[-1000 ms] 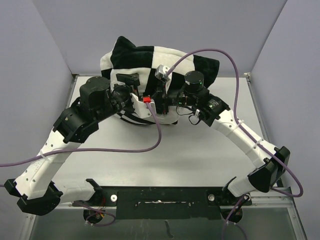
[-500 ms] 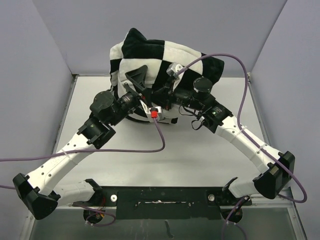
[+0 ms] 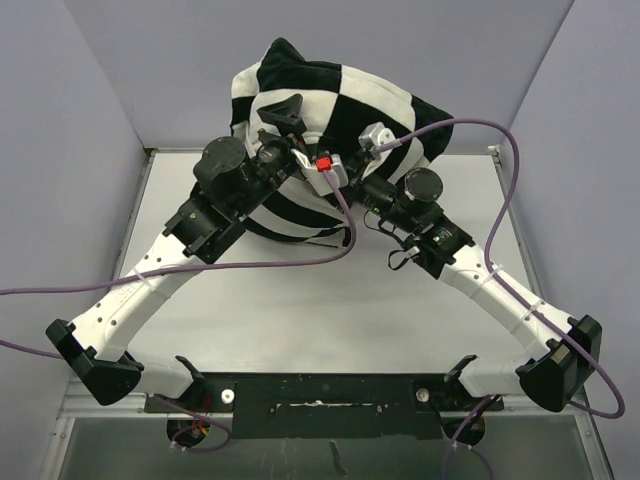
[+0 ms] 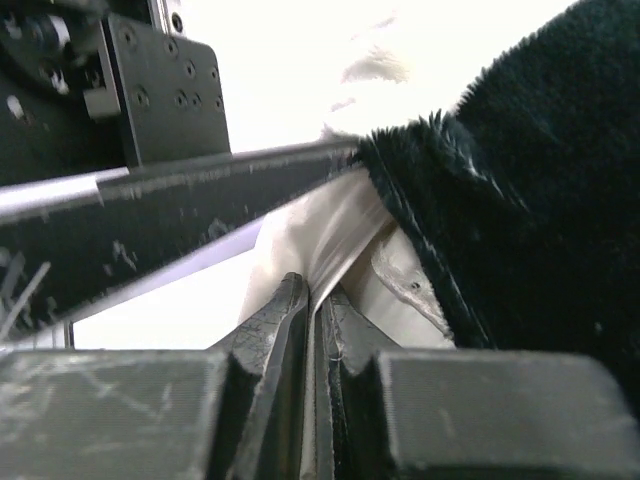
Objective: Remove the pillowcase from the pillow
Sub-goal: Remove the pillow from the pillowcase.
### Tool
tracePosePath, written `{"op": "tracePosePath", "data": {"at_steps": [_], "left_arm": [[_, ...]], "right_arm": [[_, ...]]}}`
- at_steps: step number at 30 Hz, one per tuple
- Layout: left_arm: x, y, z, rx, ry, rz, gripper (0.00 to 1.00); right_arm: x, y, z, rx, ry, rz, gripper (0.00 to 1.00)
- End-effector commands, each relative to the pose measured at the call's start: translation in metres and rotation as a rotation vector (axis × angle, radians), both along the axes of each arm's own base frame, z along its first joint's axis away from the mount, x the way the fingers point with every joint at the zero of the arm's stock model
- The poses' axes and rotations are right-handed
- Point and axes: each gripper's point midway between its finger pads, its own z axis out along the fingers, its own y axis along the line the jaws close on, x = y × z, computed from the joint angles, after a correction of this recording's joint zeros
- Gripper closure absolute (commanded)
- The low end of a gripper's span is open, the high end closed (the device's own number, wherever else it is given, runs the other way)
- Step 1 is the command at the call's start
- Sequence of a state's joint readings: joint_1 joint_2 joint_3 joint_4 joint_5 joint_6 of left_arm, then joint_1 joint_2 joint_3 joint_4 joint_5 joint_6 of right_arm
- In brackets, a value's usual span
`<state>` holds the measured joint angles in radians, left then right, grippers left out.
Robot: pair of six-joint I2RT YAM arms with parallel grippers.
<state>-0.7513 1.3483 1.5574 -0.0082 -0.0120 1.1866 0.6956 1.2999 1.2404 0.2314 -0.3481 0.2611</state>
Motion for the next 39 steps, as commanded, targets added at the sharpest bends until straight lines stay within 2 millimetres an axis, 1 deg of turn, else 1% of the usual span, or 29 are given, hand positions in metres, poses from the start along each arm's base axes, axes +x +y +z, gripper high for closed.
{"op": "tracePosePath", "data": {"at_steps": [1,6,9,11,14,17,19,20,21,22,23,24,26,29,31,33,34,36,39], "left_arm": [[-0.052,0.119,0.177,-0.582,-0.269,0.192,0.35],[-0.048,0.109,0.157,-0.600,-0.078,0.154,0.42],[-0.044,0.108,0.149,-0.620,-0.022,0.161,0.54],[-0.043,0.108,0.147,-0.626,-0.028,0.167,0.61],[-0.043,0.112,0.151,-0.635,-0.090,0.184,0.69],[-0.043,0.117,0.161,-0.651,-0.170,0.208,0.70],[-0.046,0.120,0.172,-0.665,-0.224,0.209,0.71],[-0.047,0.120,0.176,-0.669,-0.240,0.209,0.73],[-0.046,0.121,0.180,-0.677,-0.247,0.215,0.78],[-0.046,0.122,0.184,-0.688,-0.250,0.218,0.85],[-0.045,0.125,0.186,-0.703,-0.243,0.230,0.94],[-0.042,0.125,0.186,-0.712,-0.223,0.237,1.00],[-0.035,0.119,0.178,-0.712,-0.119,0.226,1.00],[-0.032,0.094,0.146,-0.668,0.177,0.138,1.00],[-0.040,0.082,0.131,-0.649,0.321,0.082,1.00],[-0.048,0.076,0.123,-0.656,0.412,0.041,1.00],[-0.052,0.076,0.122,-0.659,0.430,0.032,1.00],[-0.052,0.085,0.129,-0.702,0.398,0.061,1.00],[-0.047,0.120,0.160,-0.829,0.219,0.166,1.00]], "right_arm": [[-0.089,0.030,-0.111,-0.247,0.311,0.336,1.00],[-0.084,0.026,-0.110,-0.240,0.294,0.281,1.00],[-0.078,0.022,-0.108,-0.232,0.279,0.236,1.00],[-0.076,0.022,-0.108,-0.231,0.264,0.206,1.00],[-0.076,0.026,-0.109,-0.256,0.236,0.162,1.00],[-0.073,0.030,-0.106,-0.263,0.211,0.103,1.00],[-0.073,0.034,-0.102,-0.253,0.196,0.082,1.00],[-0.073,0.035,-0.101,-0.246,0.190,0.074,1.00],[-0.073,0.036,-0.099,-0.243,0.185,0.065,1.00],[-0.072,0.037,-0.099,-0.243,0.183,0.055,1.00],[-0.072,0.038,-0.099,-0.244,0.178,0.044,1.00],[-0.071,0.037,-0.100,-0.249,0.174,0.032,1.00],[-0.069,0.034,-0.106,-0.264,0.174,0.008,1.00],[-0.065,0.023,-0.113,-0.268,0.178,-0.040,1.00],[-0.062,0.016,-0.120,-0.275,0.184,-0.065,1.00],[-0.058,0.007,-0.126,-0.280,0.195,-0.089,1.00],[-0.055,0.002,-0.129,-0.277,0.206,-0.101,1.00],[-0.051,-0.008,-0.134,-0.271,0.222,-0.110,1.00],[-0.047,-0.020,-0.149,-0.282,0.251,-0.137,1.00]]}}
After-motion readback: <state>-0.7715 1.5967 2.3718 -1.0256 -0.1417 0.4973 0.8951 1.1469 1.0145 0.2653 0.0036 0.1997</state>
